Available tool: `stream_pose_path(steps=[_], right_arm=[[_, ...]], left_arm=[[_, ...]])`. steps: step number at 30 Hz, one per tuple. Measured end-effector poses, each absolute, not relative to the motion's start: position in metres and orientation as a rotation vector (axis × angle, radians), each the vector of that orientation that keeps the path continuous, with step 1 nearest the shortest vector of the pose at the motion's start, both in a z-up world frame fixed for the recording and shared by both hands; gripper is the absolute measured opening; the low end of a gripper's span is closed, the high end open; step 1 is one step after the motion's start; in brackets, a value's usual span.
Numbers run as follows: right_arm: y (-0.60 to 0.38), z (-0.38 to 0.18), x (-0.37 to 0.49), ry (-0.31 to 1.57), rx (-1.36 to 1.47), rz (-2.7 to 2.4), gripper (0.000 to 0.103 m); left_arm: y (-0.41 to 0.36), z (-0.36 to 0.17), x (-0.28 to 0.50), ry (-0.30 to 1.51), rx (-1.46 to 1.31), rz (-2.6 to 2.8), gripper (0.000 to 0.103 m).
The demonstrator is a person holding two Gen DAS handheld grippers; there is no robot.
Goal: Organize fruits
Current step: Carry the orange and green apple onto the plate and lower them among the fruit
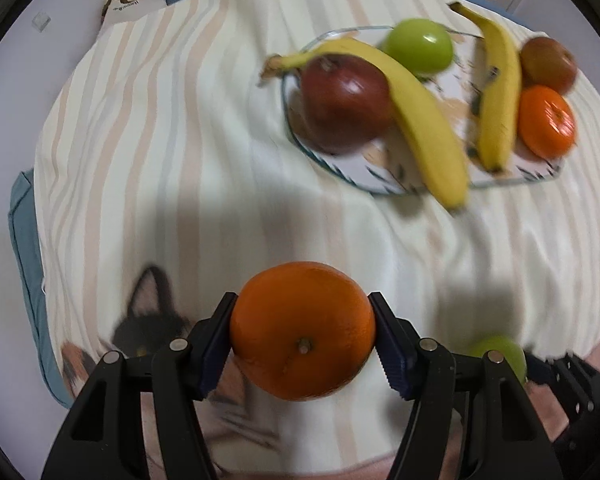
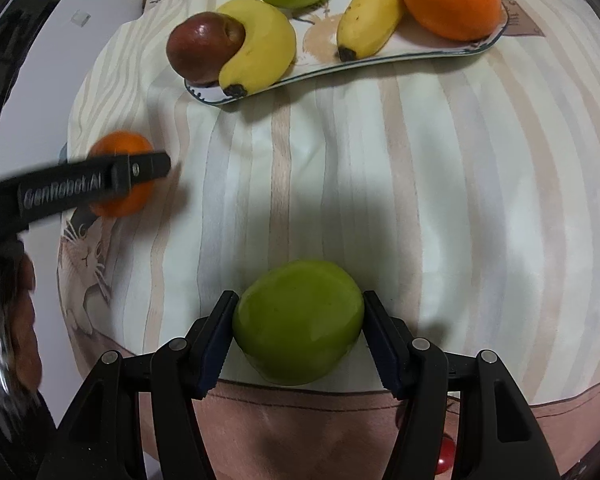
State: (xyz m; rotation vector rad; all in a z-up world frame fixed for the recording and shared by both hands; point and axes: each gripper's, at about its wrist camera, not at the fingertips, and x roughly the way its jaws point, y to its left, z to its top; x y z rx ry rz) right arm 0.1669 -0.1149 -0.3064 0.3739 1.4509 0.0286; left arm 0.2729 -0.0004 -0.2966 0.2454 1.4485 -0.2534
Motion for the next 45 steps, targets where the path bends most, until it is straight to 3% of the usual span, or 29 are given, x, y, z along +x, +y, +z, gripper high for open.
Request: stream_pose_path(steps=[11,20,26,36,41,45], right_arm=[[-0.129,-0.292,0.145,1.476,0.224,0.074,0.064],[-0.145,-0.311,0.141,1.510,0.213,0.060,0.065],[-0.147,-0.306,0.139,1.499,0.213,0.065,0.065],[-0.187,-0.230,0.193,1.347,0.234,0.143,0.064],[-0.194,-0.191,0.246,1.251,0.100,0.168,0.064],[-0.195,-0.194,0.278,1.244,0.118,0.140,0.064]], left_arm=[[0.008,-0.316,0.201,1.578,0.211,-0.261,0.062],[-0.005,-0.335,0.217,1.586,0.269,-0.272,0.063],[-0.004,-0.311,0.233,1.516,0.213,-0.257,0.062],[-0.017,-0.232,0.304,1.390,0.006,-0.338,0.062],[-0.039,-0.213,0.360,1.401,-0.105,-0.402,0.062],[-0.060,-0.214,0.420,1.408,-0.035,-0.419,0.062]])
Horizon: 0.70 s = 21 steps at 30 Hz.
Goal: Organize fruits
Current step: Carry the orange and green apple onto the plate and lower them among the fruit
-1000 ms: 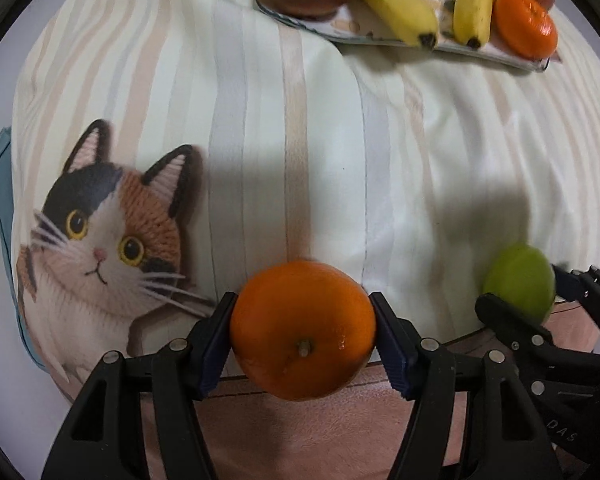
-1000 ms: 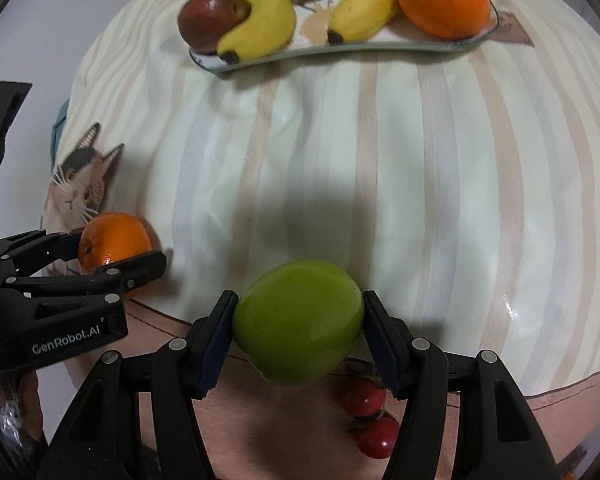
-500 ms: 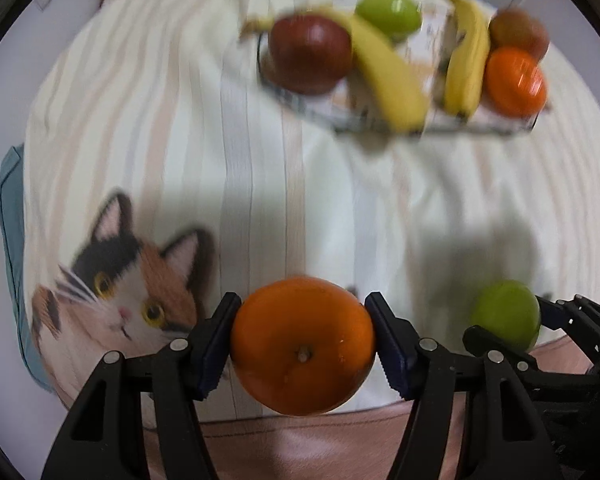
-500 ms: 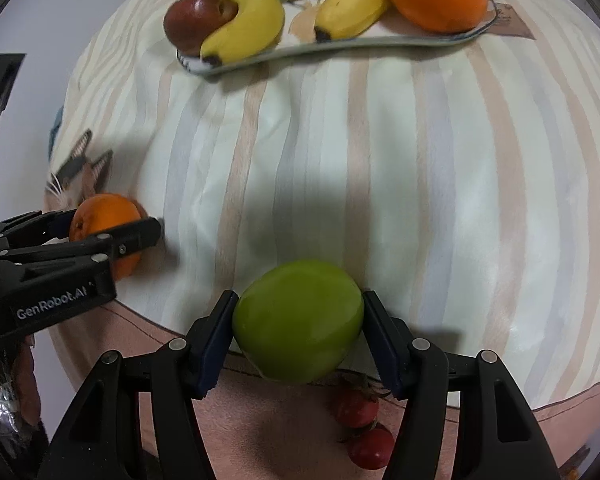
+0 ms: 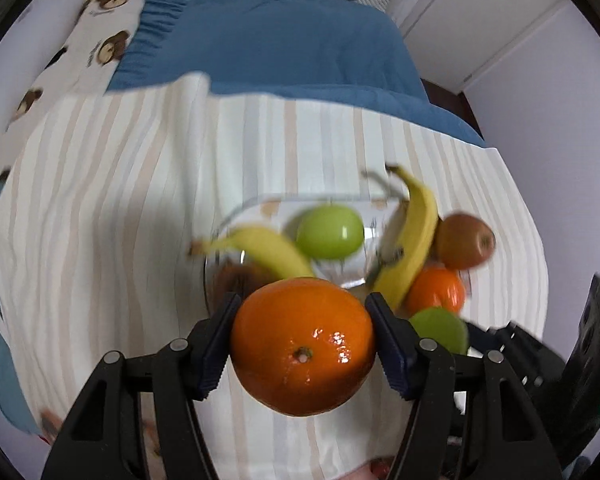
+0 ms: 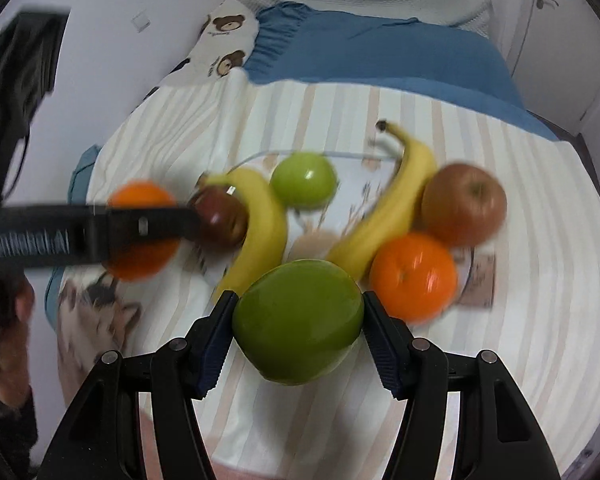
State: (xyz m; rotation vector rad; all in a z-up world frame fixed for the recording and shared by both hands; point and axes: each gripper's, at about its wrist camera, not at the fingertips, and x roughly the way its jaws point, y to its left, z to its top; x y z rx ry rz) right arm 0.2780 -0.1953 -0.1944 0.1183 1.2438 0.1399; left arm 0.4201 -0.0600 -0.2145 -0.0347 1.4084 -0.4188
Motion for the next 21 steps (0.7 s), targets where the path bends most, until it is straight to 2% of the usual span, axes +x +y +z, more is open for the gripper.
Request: stream_pose_path(steps=[5,10,21], right_arm=[[-0.182,-0.222,0.313,1.251,0.200,0.113,0.064],[-0.172,-0.250,0.333,1.277,0.238,0.094,0.065],[-0.159,-0.273,0.357,1.308,0.221,0.085,0.065]], left_arm=[[-0.069,-0.245,0.466,1.509,0.015,-0.420,0.062],[-0.068,-0.272,0.476,1.601,0.021,-0.423,0.062],[-0.074,-0.284,0.471,1.624,0.045,-0.431,0.063]])
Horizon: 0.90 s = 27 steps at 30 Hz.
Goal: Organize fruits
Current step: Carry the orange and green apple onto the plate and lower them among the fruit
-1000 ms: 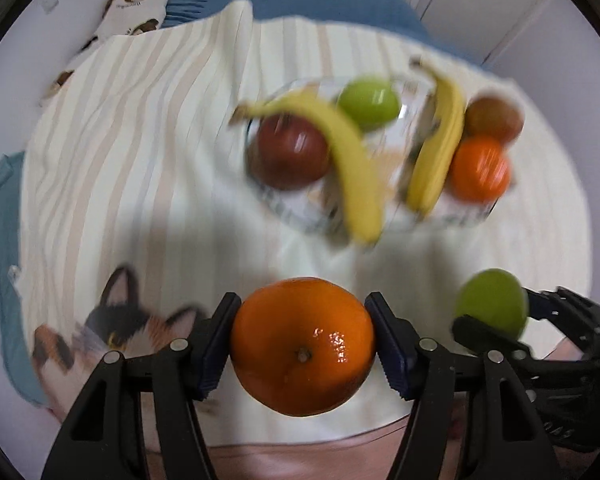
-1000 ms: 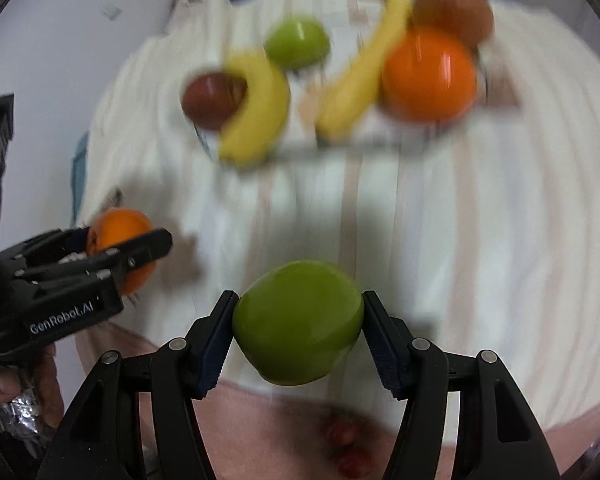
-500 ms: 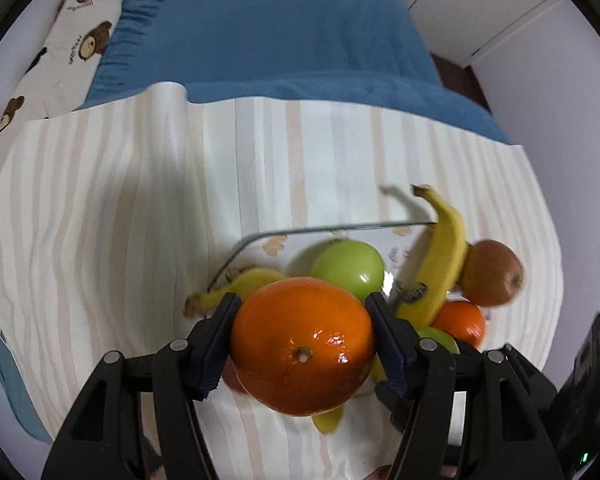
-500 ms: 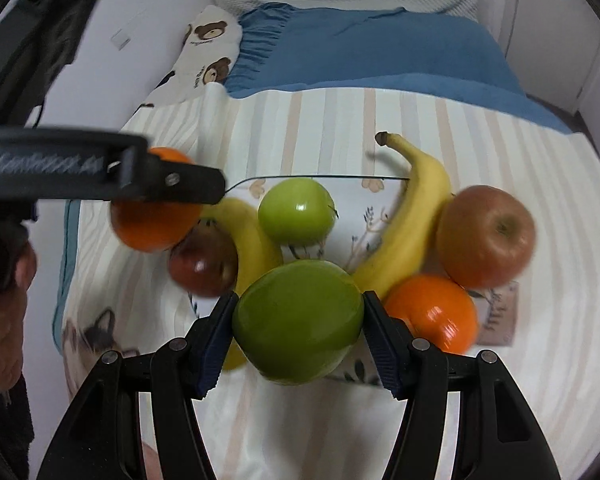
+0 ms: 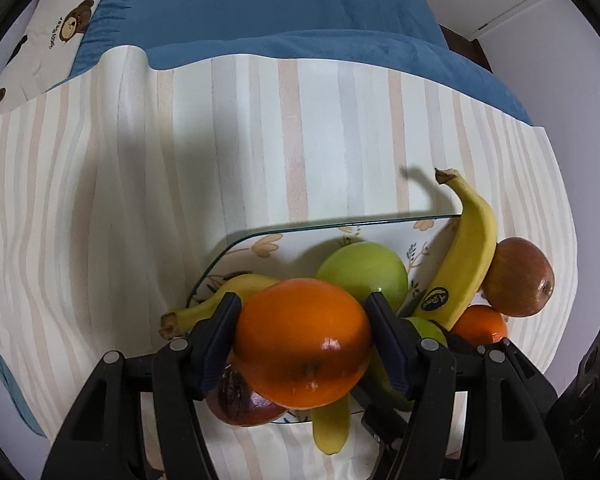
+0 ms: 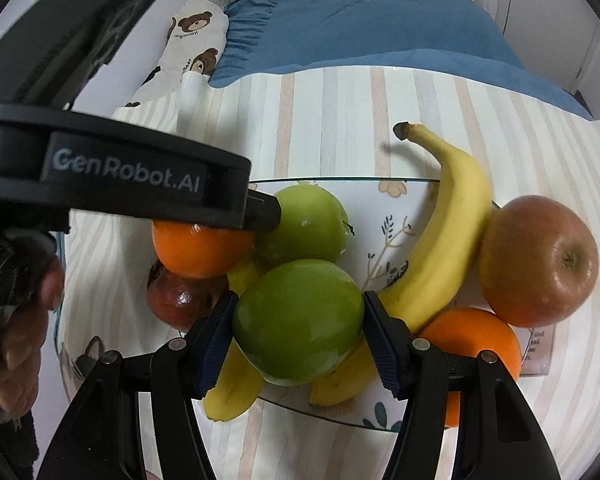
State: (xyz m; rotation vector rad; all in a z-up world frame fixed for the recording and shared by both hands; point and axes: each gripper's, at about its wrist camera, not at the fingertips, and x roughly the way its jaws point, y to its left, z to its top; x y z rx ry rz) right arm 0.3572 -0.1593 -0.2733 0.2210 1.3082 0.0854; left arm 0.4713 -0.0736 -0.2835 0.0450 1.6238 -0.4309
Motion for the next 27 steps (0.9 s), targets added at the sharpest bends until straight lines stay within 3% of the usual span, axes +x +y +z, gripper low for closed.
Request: stream_pose_path(steps=[27], right_arm=[[-0.151,-0.275,0.365,1.314,0.219,0.051,0.069]], left_arm=[[-0.075,-0.283,0.453,1.608,0.128,-0.401,0.065]])
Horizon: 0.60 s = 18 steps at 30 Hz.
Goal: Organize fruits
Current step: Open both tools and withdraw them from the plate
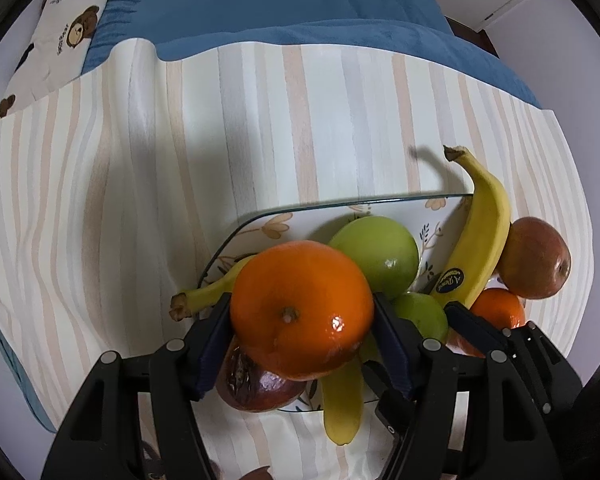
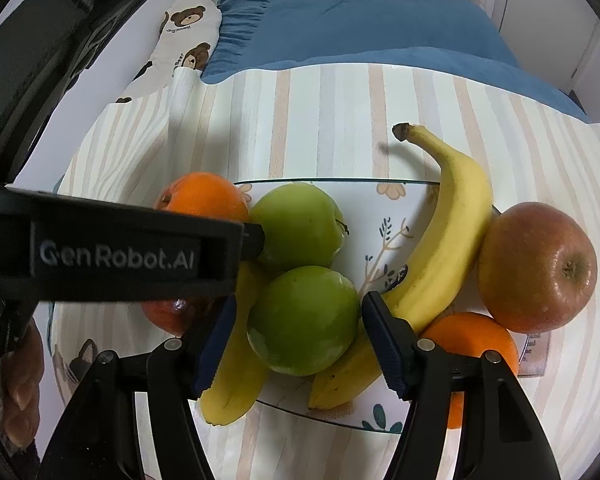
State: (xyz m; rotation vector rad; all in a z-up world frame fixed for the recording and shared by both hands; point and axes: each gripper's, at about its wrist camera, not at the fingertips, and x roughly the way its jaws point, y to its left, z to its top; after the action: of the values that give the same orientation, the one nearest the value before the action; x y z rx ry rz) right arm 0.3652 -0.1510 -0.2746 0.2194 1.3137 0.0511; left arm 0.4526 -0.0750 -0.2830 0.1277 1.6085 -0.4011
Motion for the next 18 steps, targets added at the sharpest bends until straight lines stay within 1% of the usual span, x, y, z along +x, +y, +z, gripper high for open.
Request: stream_pose_path(steps=[2,4,6,12,18], right_arm=[[-0.152,-0.271,0.364,1.313,0.228,0.052,0.071],[-0.153,-0.267,0.362,1.310,0.231,0.042,0.077],[-0.154,-0.264,0.360,1.308,0.234,0.025,0.080],[-0.163,-0.257,0.345,1.316,0.271,-0.018,0.082],[-0.176,-0.233,0.321,1.278,0.280,-0.059,0.085]], left_arm=[[-0.074,-0.280,0.451,1.600,0.124,-0.402,0.066],[-0.072,-0.275,0.449,1.588,0.112,-0.398,0.067],[-0.069,-0.268,0.448,1.571,0.100,-0.397,0.067],[-0.061,-0.239,0.431,1.492,0.092,-0.408,0.067],[-0.053,-0.214,0.401,1.415,0.097,-0.403,0.067]])
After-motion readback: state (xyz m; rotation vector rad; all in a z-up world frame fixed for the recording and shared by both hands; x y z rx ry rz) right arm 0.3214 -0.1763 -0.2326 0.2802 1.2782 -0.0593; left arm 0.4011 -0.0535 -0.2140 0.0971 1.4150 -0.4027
